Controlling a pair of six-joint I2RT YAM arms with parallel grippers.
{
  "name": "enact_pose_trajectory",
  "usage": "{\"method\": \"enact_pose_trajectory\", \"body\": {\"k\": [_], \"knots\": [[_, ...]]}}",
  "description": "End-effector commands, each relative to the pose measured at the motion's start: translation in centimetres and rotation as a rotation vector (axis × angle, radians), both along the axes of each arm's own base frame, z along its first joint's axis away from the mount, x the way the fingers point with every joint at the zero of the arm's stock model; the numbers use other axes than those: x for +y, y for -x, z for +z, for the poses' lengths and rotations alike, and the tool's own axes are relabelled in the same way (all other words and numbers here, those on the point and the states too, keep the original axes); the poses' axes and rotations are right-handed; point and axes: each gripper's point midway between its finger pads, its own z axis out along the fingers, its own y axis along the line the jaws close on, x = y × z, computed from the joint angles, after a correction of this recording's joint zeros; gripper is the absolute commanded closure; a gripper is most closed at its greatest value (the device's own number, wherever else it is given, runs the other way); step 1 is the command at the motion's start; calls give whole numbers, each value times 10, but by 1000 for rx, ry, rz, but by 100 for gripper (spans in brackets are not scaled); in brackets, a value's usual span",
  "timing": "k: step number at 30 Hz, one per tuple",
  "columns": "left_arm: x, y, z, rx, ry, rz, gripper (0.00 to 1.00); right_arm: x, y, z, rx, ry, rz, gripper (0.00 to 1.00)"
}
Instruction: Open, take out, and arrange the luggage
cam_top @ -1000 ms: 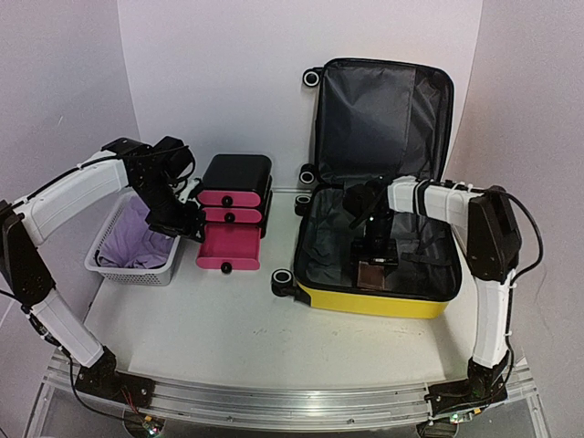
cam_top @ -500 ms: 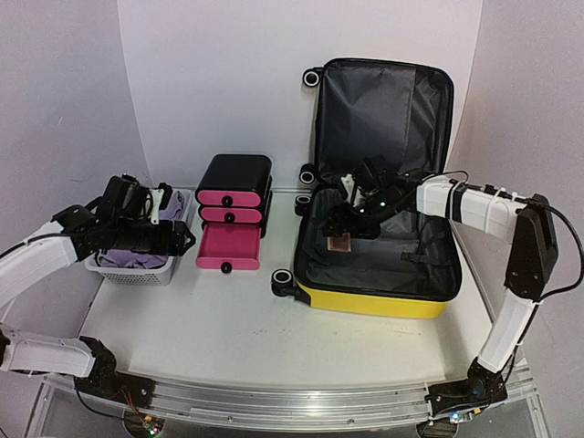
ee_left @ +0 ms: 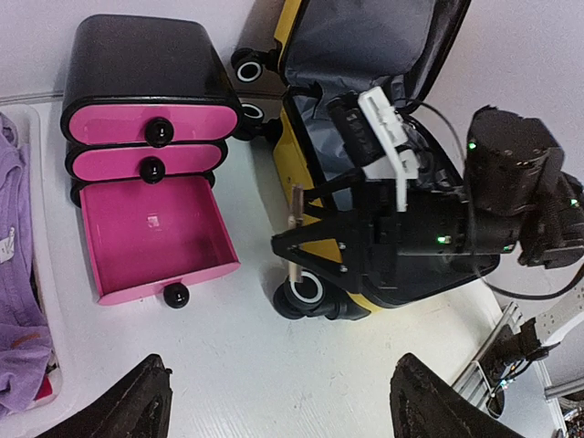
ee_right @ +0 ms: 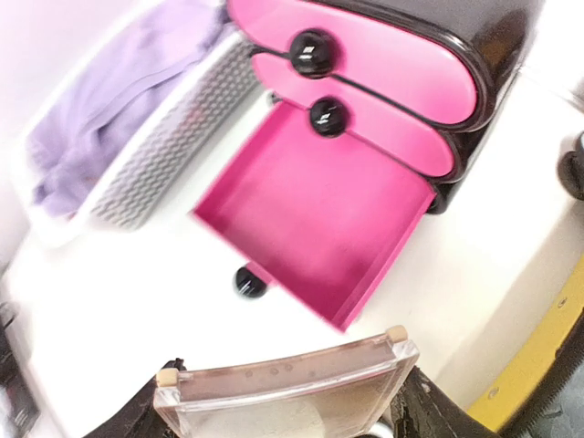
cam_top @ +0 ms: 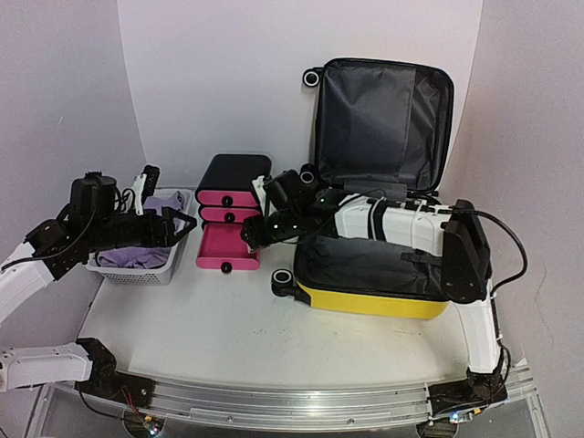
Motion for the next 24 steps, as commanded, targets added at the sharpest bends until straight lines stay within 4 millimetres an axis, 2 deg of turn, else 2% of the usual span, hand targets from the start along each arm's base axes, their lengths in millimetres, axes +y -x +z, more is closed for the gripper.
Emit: {"method": "enact_pose_trajectory", "body": {"k": [1,3,7,9,13,24], "knots": [[-4,14,17,-20,100,-34,17,10,-45,31,-183,-102,-238,38],[-1,19,18,-22,112,-34,17,18,-54,28,-191,-120,-279,38],[3,24,14,-5,117,-24,17,31,-70,9,-200,-123,-323,39],[4,26,13,1,125,-22,17,40,-75,-2,-199,-130,-318,39],[3,28,12,16,138,-22,17,56,-81,-11,-206,-148,-306,39],[0,30,18,10,145,-47,17,65,-87,-59,-192,-116,-350,39]]}}
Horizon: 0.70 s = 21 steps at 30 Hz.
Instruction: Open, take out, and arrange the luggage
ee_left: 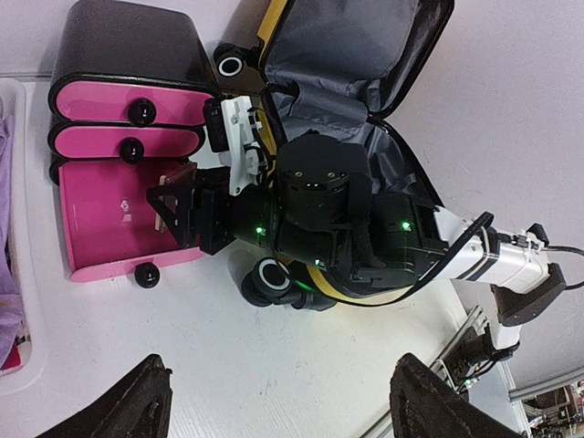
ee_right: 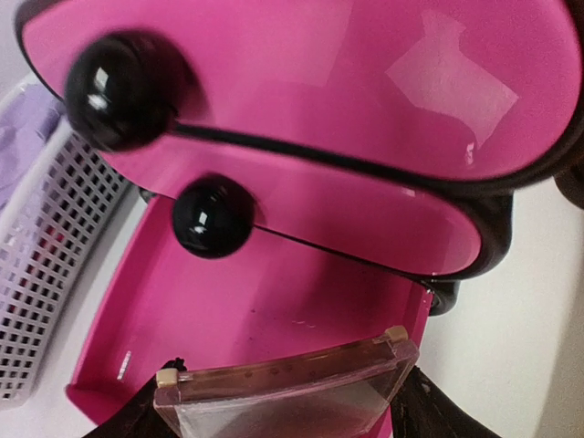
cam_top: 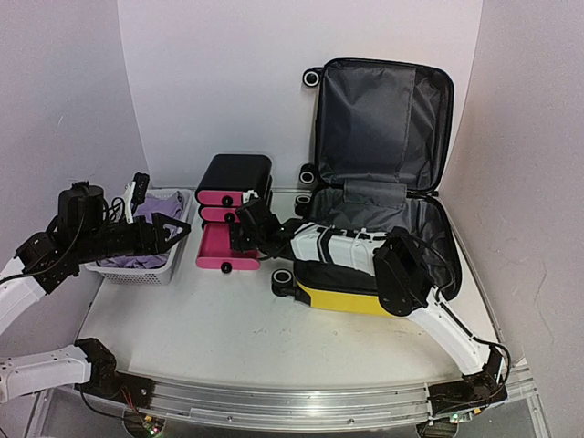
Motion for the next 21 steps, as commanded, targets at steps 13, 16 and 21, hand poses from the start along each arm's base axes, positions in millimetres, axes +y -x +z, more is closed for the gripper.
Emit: {"method": "enact_pose_trajectory", "body": {"k": [13,16,21], "knots": [[-5,2,6,1,21,-29,15,19,8,53,-108,-10,21,5],[-8,1,-1,27,16,-34,15,10,20,99,-117,-29,56,2],[-19,-6,-24,104,-15,-63,19,-38,52,161,-155,28,132,2]]}}
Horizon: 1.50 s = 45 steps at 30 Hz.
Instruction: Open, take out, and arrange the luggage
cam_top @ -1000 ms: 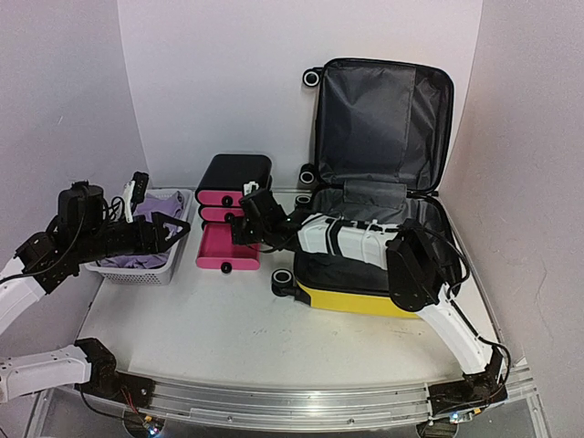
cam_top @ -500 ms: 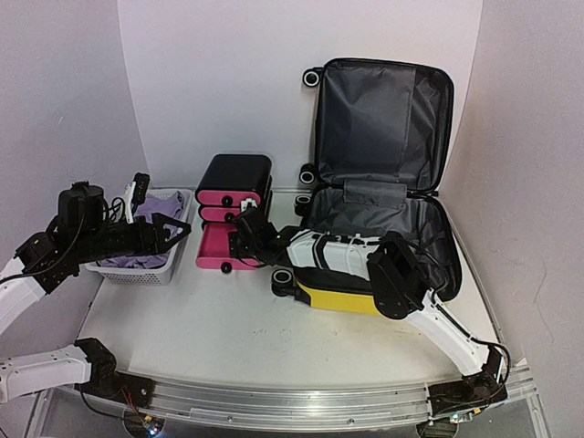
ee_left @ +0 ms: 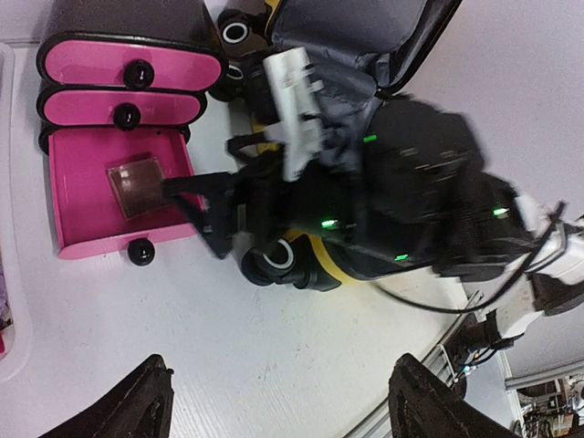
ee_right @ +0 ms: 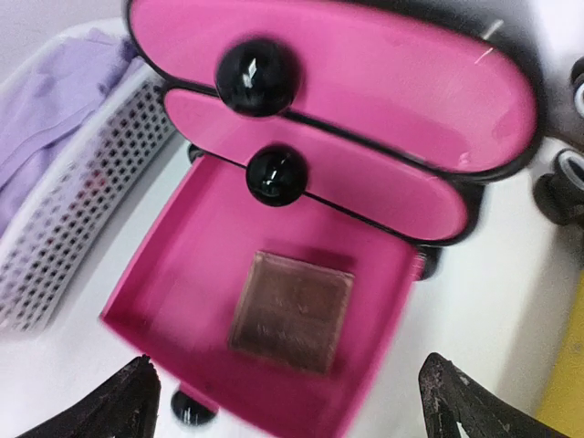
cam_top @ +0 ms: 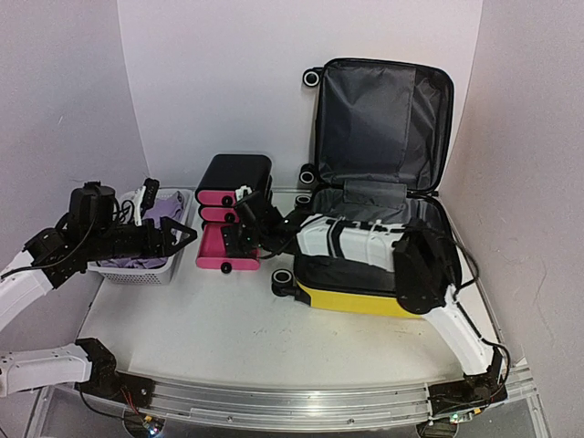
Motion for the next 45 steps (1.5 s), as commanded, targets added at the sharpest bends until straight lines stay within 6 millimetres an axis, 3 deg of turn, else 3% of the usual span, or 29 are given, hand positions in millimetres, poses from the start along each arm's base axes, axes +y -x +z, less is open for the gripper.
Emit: {"method": "enact_pose_trajectory", "body": {"k": [1,4,10,14,18,24,30,36,45], "knots": [[-14,-6,-13,49,-11,-46,21,-52,27,143,-133,-63,61,2],[-26,-11,-26,72,-63,-74,32,-110,41,157,-129,-23,42,2],[-51,-34,-79,135,-243,-40,44,-223,51,131,-28,70,-98,2],[-53,-59,-123,134,-329,42,39,-265,67,123,-9,76,-150,2],[-65,-83,-145,98,-350,63,45,-286,81,126,-33,103,-158,2],[-78,-112,-186,149,-431,98,44,-309,89,134,-71,122,-188,2],[-68,-126,-213,189,-484,182,40,-324,94,138,-94,143,-204,2],[-55,-138,-221,217,-469,210,45,-341,100,143,-121,147,-229,2],[-58,-156,-208,170,-442,197,59,-351,105,139,-121,163,-247,2]]}}
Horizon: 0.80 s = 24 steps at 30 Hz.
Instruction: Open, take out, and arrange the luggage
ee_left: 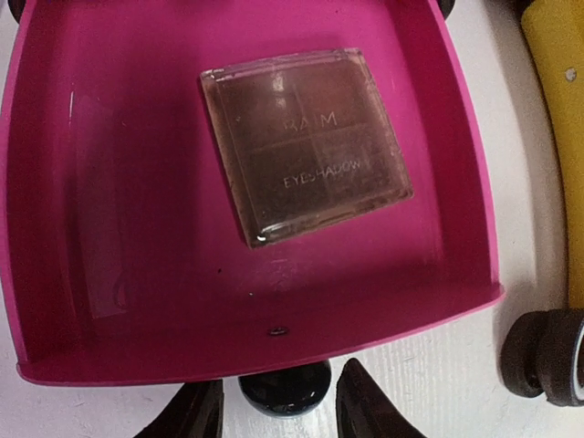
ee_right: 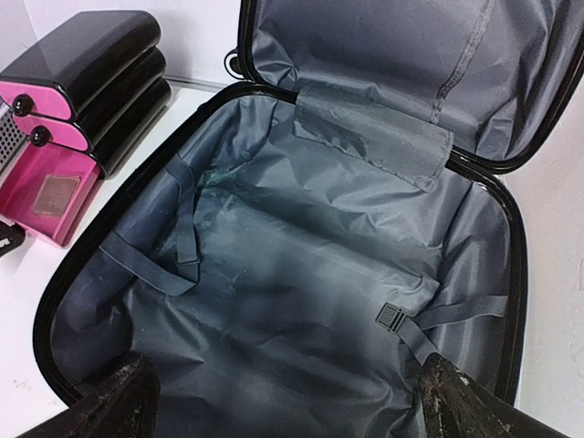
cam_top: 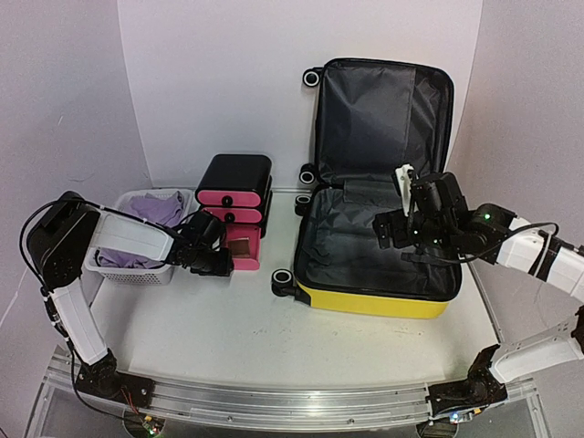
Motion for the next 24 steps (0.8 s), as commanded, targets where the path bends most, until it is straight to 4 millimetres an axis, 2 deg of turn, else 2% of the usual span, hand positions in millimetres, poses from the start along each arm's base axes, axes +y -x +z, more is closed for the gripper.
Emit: {"method": "enact_pose_trajectory", "body": {"k": [1,7,10,13,18,24], "knots": [[-15,-26,27,-90,48,-17,62,-7,0,10,-39,-3,-20,2],[-15,-32,27,-79,65,-15,64,-10,0,16,-54,-2,-28,2],[-14,-28,19,-54,76,-5,54,-12,1,19,-61,-2,-30,2],[-15,-27,9,-33,69,-10,52,-15,2,19,-65,0,-37,2],[-17,-35,12,-55,59,-10,58,-15,2,18,-62,4,-35,2],[-16,-45,33,-118,50,-8,69,-15,2,18,-62,5,-37,2]]}}
